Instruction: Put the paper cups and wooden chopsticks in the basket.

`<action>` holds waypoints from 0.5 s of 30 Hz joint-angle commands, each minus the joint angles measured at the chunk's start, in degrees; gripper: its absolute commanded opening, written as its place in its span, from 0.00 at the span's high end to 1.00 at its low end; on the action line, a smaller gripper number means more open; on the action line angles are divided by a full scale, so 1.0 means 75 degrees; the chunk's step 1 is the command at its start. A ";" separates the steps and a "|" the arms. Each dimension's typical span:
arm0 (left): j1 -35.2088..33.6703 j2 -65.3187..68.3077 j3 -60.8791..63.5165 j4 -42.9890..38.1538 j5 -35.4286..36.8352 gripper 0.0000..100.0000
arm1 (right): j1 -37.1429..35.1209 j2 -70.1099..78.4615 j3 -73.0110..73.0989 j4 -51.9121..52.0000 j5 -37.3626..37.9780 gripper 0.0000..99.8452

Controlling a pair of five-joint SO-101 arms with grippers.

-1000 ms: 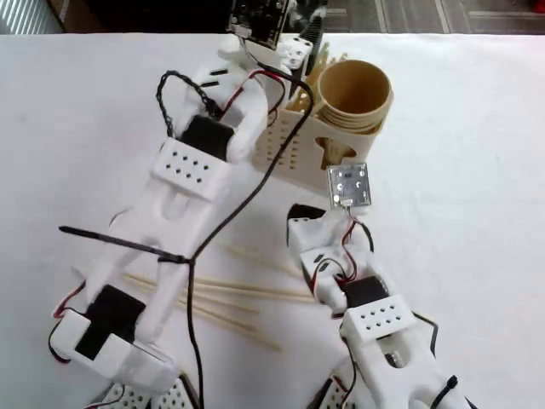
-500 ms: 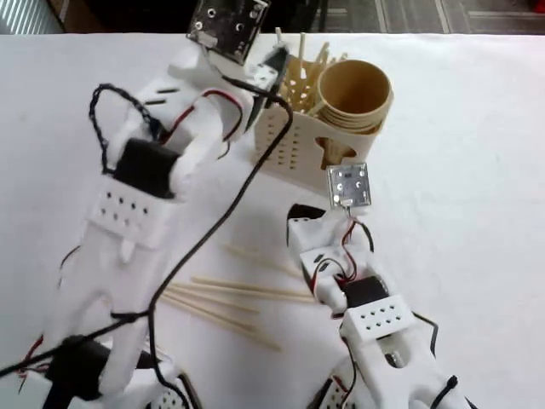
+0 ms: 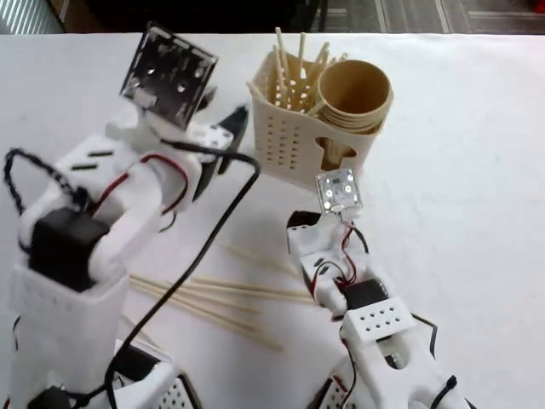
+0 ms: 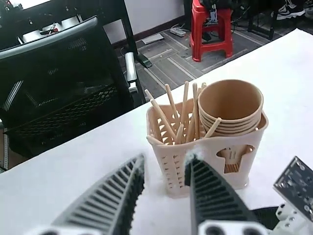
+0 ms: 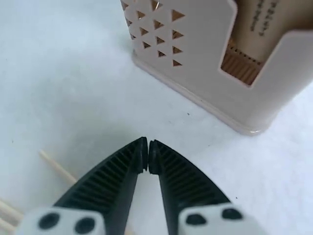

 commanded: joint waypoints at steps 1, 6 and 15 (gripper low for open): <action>-0.0041 -0.0627 -0.0246 0.0586 -0.0059 0.85 | 0.0088 -0.0170 -0.0059 -0.0111 0.0082 0.98; -0.0041 -0.1565 0.0352 0.1043 -0.0035 0.85 | 0.0088 -0.0170 -0.0059 -0.0100 0.0105 0.98; -0.1272 -0.4929 0.4384 -0.0867 -0.0035 0.85 | 0.0053 -0.0182 -0.0164 0.0264 0.0141 0.98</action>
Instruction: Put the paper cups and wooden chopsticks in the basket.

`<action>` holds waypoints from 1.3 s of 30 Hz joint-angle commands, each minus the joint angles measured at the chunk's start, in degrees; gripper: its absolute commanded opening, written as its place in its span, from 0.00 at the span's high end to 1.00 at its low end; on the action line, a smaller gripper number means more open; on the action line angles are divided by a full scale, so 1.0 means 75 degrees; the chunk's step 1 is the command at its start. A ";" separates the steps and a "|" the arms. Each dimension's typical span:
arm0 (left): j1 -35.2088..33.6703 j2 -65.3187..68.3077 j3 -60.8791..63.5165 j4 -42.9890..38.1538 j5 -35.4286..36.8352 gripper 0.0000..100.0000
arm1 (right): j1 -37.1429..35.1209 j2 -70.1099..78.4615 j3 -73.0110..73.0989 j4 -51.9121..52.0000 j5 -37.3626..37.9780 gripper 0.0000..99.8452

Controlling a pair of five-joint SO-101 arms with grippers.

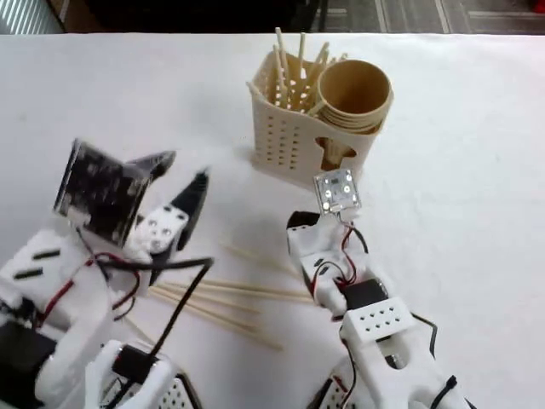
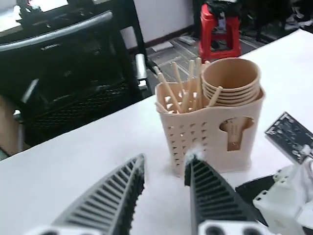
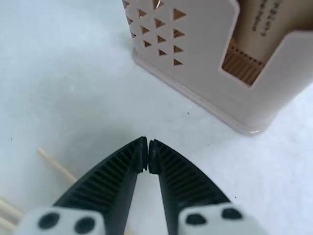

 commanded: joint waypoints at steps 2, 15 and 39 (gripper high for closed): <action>-0.1131 -0.1670 0.1899 -0.1067 -0.0035 0.85 | 0.0053 -0.0182 -0.0504 0.0721 0.0070 0.98; -0.2901 -0.2245 0.4091 -0.1172 0.0000 0.85 | -0.1541 -0.0100 -0.3563 0.5304 0.1465 0.97; -0.4179 -0.2245 0.5615 -0.1981 0.0035 0.85 | -0.3686 0.5714 -0.5626 0.6019 0.1536 0.66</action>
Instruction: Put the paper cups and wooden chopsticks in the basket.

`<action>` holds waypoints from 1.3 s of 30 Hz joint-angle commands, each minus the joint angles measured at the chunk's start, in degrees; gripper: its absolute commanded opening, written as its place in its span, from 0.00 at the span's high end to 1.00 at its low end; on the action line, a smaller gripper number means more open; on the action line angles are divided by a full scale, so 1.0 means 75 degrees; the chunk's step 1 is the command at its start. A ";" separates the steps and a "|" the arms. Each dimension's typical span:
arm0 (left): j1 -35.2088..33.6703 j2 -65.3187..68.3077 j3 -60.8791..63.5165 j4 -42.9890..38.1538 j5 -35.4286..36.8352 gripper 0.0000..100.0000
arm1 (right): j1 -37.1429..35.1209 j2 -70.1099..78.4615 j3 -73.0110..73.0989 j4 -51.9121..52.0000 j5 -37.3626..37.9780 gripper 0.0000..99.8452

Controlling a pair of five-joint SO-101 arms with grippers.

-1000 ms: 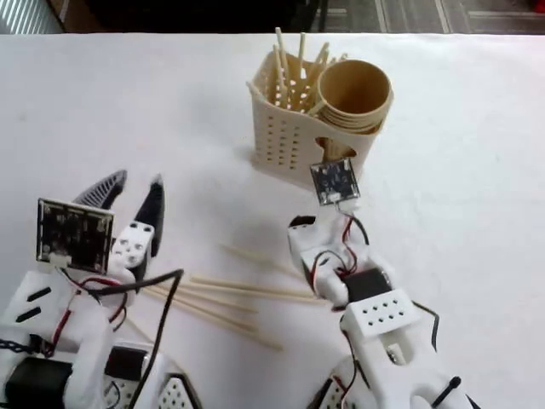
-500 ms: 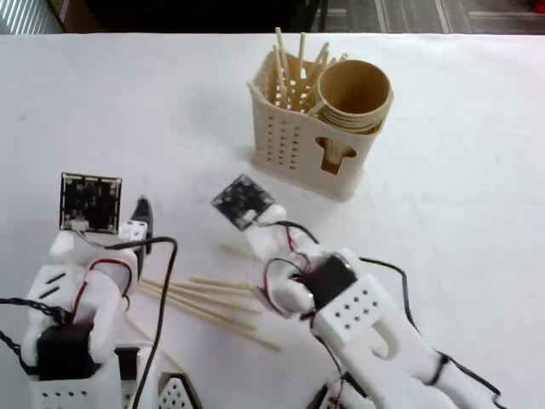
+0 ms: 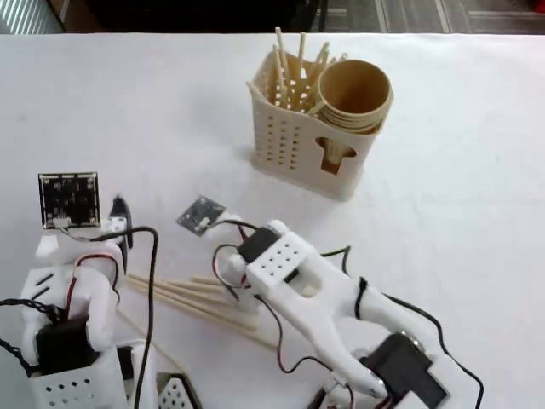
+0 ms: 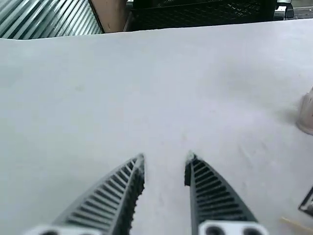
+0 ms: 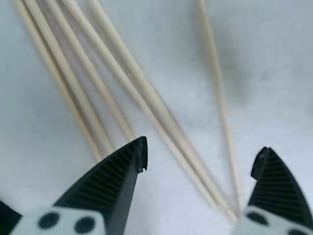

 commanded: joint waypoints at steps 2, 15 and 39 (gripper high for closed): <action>-0.0029 -0.0076 -0.0023 -0.0129 0.0035 0.85 | -0.0299 0.0299 -0.0293 -0.0299 0.0059 0.66; -0.0029 -0.0076 -0.0023 -0.0129 0.0035 0.85 | -0.0533 0.1530 -0.0281 -0.1729 0.0867 0.81; -0.0029 -0.0076 -0.0023 -0.0117 0.0035 0.85 | 0.0533 -0.0908 -0.0293 -0.0885 0.0621 0.98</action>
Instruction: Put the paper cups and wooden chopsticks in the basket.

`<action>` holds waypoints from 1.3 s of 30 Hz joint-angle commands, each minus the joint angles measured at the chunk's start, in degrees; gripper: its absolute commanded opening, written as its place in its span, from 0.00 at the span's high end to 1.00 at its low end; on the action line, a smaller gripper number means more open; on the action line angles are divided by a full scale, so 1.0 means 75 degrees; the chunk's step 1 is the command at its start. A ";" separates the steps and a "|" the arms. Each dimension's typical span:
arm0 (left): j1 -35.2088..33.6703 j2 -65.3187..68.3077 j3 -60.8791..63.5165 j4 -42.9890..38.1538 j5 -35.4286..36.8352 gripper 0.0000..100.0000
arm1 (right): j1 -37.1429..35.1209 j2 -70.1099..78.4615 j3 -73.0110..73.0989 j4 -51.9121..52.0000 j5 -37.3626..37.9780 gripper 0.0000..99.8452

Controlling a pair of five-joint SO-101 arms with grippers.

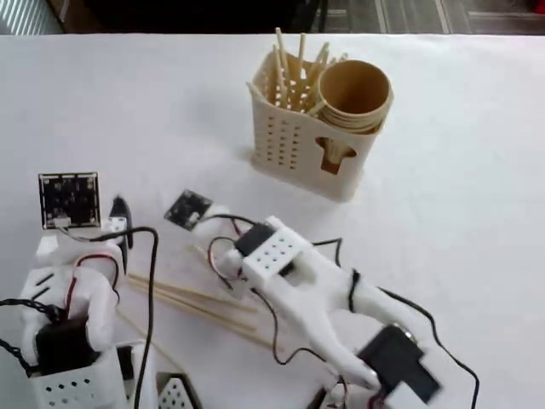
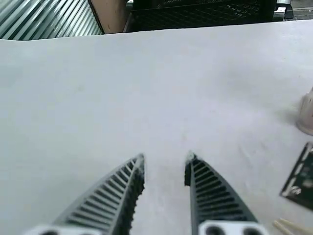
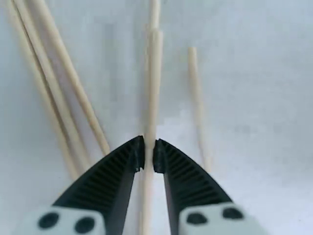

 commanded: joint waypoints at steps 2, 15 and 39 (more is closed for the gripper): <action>-0.0041 -0.0076 -0.0035 -0.0117 0.0035 0.85 | 0.0522 -0.1366 -0.0035 0.0299 -0.0223 0.98; -0.0041 -0.0076 -0.0035 -0.0117 0.0035 0.85 | -0.0170 -0.1284 0.0727 -0.0850 -0.0270 0.98; -0.0041 -0.0076 -0.0035 -0.0117 0.0035 0.85 | -0.0428 0.1811 -0.0457 -0.0885 -0.0246 0.98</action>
